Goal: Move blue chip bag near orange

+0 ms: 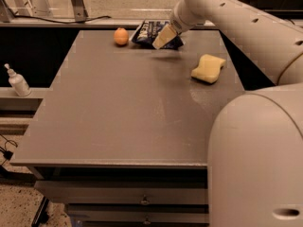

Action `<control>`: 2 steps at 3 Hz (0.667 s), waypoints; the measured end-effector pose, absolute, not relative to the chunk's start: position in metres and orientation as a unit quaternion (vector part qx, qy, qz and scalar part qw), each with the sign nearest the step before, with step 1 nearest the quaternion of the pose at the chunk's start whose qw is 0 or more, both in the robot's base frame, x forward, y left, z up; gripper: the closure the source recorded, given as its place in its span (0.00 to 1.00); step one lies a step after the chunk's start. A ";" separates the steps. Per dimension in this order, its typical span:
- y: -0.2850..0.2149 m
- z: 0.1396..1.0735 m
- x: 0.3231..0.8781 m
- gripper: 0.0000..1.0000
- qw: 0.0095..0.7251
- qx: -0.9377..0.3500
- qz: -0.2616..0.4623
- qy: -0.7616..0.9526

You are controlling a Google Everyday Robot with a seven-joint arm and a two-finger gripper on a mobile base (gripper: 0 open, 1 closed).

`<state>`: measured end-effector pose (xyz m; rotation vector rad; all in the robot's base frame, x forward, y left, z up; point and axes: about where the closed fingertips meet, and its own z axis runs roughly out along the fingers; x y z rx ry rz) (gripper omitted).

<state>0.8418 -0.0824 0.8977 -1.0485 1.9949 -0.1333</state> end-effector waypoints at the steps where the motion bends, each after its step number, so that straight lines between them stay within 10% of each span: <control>1: -0.072 0.906 0.821 0.00 0.440 -0.443 -0.029 0.780; 2: -0.067 0.914 0.789 0.00 0.450 -0.475 -0.001 0.756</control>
Offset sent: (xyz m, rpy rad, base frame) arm -0.0980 0.0142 0.0295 0.0763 -0.0451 0.3021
